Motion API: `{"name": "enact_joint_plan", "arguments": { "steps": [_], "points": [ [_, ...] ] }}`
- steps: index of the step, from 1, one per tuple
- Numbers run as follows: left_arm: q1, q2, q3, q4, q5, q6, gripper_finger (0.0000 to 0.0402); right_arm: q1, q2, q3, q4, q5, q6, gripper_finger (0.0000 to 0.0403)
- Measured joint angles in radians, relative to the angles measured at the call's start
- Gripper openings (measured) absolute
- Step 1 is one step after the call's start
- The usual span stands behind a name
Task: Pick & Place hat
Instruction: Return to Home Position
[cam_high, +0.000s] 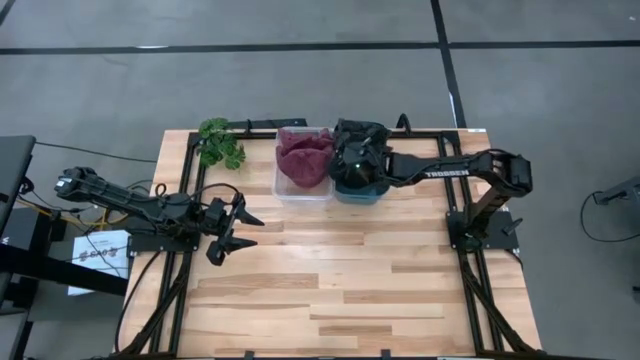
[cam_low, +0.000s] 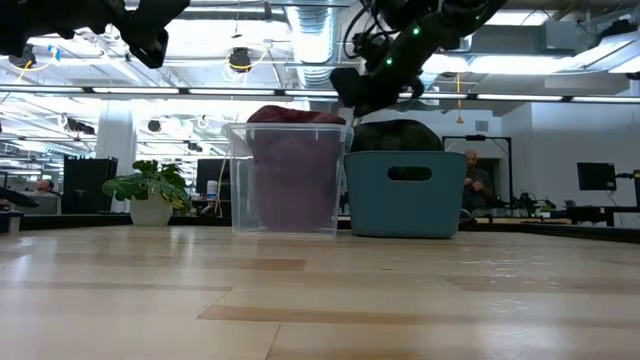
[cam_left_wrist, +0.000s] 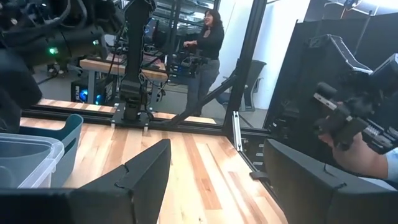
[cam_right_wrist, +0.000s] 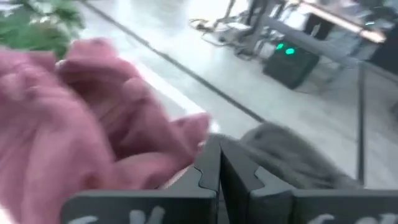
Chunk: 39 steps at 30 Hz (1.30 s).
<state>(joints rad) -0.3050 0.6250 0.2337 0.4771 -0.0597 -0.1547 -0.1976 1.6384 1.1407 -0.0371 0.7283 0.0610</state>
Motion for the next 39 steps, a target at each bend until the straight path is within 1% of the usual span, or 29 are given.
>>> {"name": "enact_joint_plan", "arguments": {
  "steps": [3, 8, 11, 12, 14, 17, 19, 21, 23, 27, 30, 34, 39],
  "points": [
    [0.0, 0.005, 0.0, 0.002, 0.0, 0.0, 0.0255, 0.006, -0.015, 0.0, 0.023, 0.041, -0.006, 0.0],
    [0.0, 0.016, 0.001, -0.001, 0.0, 0.016, 0.0255, 0.048, -0.093, -0.001, 0.02, 0.04, -0.059, 0.0],
    [-0.001, 0.025, 0.001, -0.001, 0.0, 0.042, 0.0255, 0.087, -0.158, -0.001, 0.006, 0.014, -0.098, 0.0],
    [-0.001, 0.027, 0.001, 0.001, 0.0, 0.043, 0.0255, 0.101, -0.18, 0.0, -0.005, -0.009, -0.114, 0.0],
    [-0.002, 0.033, 0.001, 0.002, 0.0, 0.044, 0.0255, 0.132, -0.236, -0.004, -0.051, -0.093, -0.122, 0.0],
    [-0.002, 0.032, 0.001, 0.002, 0.0, 0.045, 0.0255, 0.167, -0.327, -0.026, -0.109, -0.283, -0.124, 0.0],
    [-0.002, 0.032, 0.001, 0.002, 0.0, 0.046, 0.0255, 0.183, -0.397, -0.07, -0.113, -0.413, -0.126, 0.0],
    [-0.001, 0.036, 0.001, 0.004, 0.0, 0.046, 0.0255, 0.2, -0.474, -0.134, -0.105, -0.52, -0.13, 0.0],
    [-0.001, 0.041, 0.001, 0.001, 0.0, 0.046, 0.0255, 0.218, -0.559, -0.219, -0.079, -0.573, -0.115, 0.0],
    [0.002, 0.051, 0.0, 0.003, -0.006, 0.071, 0.0255, 0.259, -0.741, -0.43, 0.019, -0.575, -0.074, 0.0],
    [0.014, 0.051, 0.0, 0.003, -0.05, 0.09, 0.0255, 0.281, -0.879, -0.61, 0.133, -0.571, -0.042, 0.0],
    [0.041, 0.052, 0.0, 0.003, -0.122, 0.072, 0.0255, 0.303, -1.053, -0.84, 0.28, -0.572, -0.007, 0.0],
    [0.075, 0.089, 0.0, 0.009, -0.131, 0.066, 0.0255, 0.316, -1.23, -1.06, 0.404, -0.572, 0.053, 0.0]
  ]
}}
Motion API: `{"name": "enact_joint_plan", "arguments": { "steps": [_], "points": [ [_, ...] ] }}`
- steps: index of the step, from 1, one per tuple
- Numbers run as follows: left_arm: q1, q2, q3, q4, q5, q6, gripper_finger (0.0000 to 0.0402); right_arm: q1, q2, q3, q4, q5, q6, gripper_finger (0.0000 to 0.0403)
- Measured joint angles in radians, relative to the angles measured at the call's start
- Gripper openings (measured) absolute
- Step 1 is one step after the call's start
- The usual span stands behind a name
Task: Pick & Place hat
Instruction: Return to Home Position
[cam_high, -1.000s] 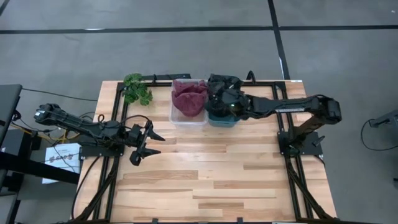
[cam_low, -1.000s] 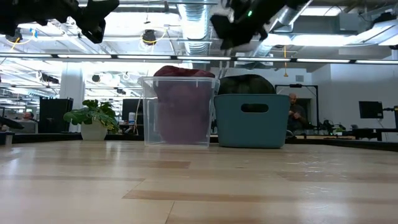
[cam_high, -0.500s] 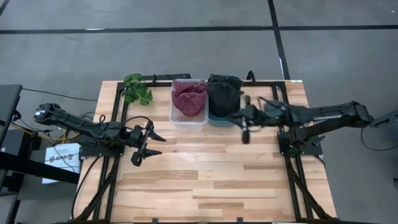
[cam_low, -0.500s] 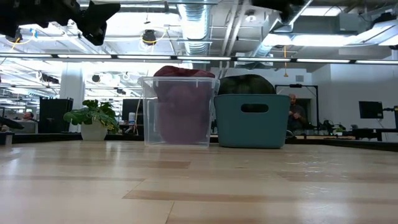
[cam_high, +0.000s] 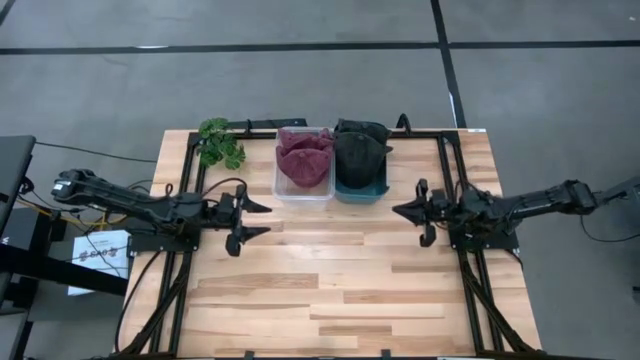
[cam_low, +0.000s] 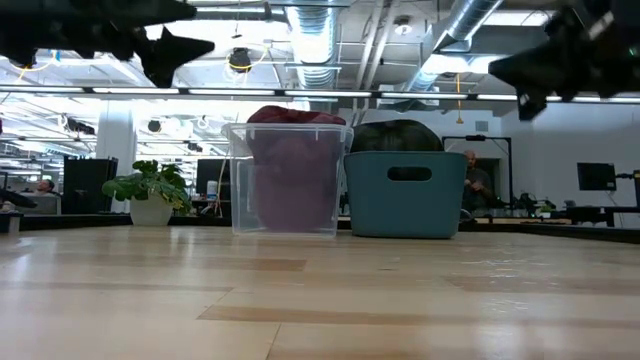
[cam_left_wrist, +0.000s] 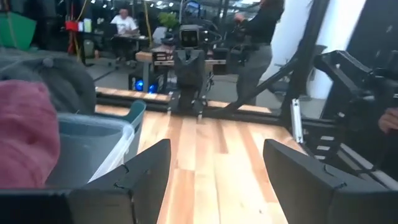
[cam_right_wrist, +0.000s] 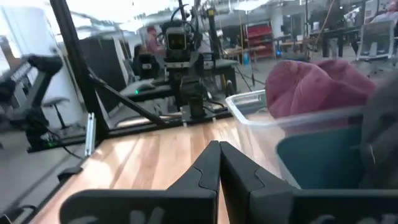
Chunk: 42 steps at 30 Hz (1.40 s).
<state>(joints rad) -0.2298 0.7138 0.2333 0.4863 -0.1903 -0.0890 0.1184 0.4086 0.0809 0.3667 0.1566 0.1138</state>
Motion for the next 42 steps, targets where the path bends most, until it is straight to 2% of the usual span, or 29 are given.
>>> {"name": "enact_joint_plan", "arguments": {
  "steps": [2, 6, 15, 18, 21, 26, 31, 34, 38, 42],
  "points": [
    [0.014, 0.029, 0.0, 0.009, 0.0, -0.018, 0.0255, 0.0, -0.061, -0.059, 0.016, 0.0, 0.017, 0.0],
    [0.04, 0.098, 0.0, 0.055, 0.0, -0.046, 0.0255, -0.001, -0.159, -0.072, -0.112, 0.006, 0.027, 0.0],
    [0.077, 0.139, 0.0, 0.077, 0.0, -0.076, 0.0255, -0.001, -0.201, -0.072, -0.209, 0.007, 0.037, 0.0],
    [0.077, 0.087, -0.001, 0.082, 0.0, -0.083, 0.0255, 0.0, -0.2, -0.073, -0.237, 0.003, 0.06, 0.0],
    [0.076, -0.023, -0.001, 0.048, 0.0, -0.079, 0.0255, -0.002, -0.2, -0.073, -0.244, 0.002, 0.102, 0.0],
    [0.062, -0.24, -0.002, -0.149, 0.005, -0.048, 0.0255, -0.002, -0.2, -0.073, -0.244, 0.0, 0.106, 0.0],
    [0.026, -0.367, -0.142, -0.145, -0.004, -0.147, 0.0255, -0.002, -0.2, -0.073, -0.244, 0.0, 0.106, 0.0],
    [0.02, -0.436, -0.227, -0.16, -0.075, -0.19, 0.0255, -0.002, -0.2, -0.073, -0.244, 0.0, 0.106, 0.0],
    [0.021, -0.464, -0.228, -0.23, -0.21, -0.188, 0.0255, -0.002, -0.199, -0.073, -0.244, 0.0, 0.105, 0.0],
    [0.02, -0.462, -0.228, -0.216, -0.26, -0.151, 0.0255, -0.002, -0.199, -0.073, -0.244, 0.0, 0.105, 0.0]
  ]
}}
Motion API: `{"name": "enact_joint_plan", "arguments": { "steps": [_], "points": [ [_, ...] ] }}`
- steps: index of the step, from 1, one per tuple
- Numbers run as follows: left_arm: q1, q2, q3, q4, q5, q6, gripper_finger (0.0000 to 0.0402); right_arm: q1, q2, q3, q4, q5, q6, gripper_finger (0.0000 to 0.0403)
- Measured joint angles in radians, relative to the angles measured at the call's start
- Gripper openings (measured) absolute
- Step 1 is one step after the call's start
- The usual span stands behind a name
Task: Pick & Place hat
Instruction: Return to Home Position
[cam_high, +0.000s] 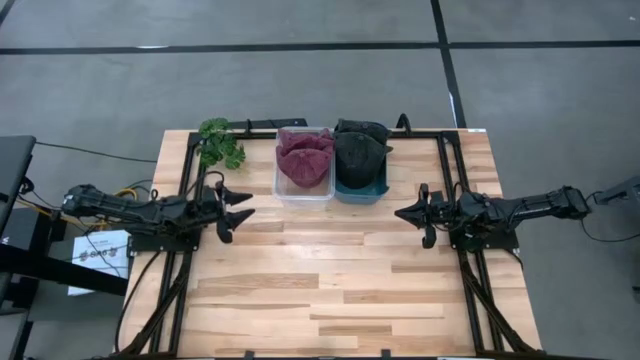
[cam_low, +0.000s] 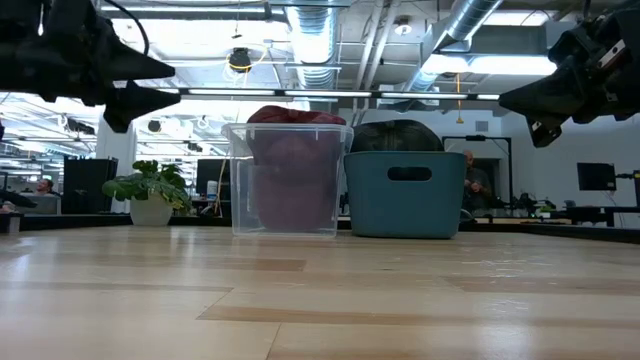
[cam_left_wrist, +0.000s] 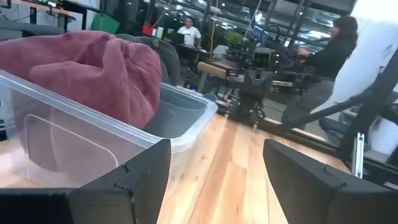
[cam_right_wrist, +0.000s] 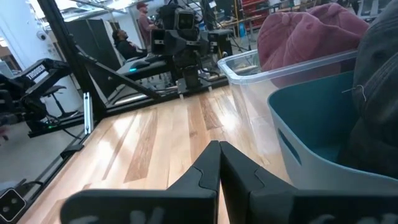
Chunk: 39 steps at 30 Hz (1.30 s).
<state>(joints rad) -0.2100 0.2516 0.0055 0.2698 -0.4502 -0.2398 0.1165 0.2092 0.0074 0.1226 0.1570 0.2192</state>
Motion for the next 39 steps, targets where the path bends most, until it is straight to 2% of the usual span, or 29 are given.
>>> {"name": "enact_joint_plan", "arguments": {
  "steps": [39],
  "points": [
    [0.0, 0.001, 0.0, 0.03, -0.002, 0.003, 0.0255, 0.0, 0.0, -0.001, 0.0, 0.0, 0.0, 0.0]
  ]
}}
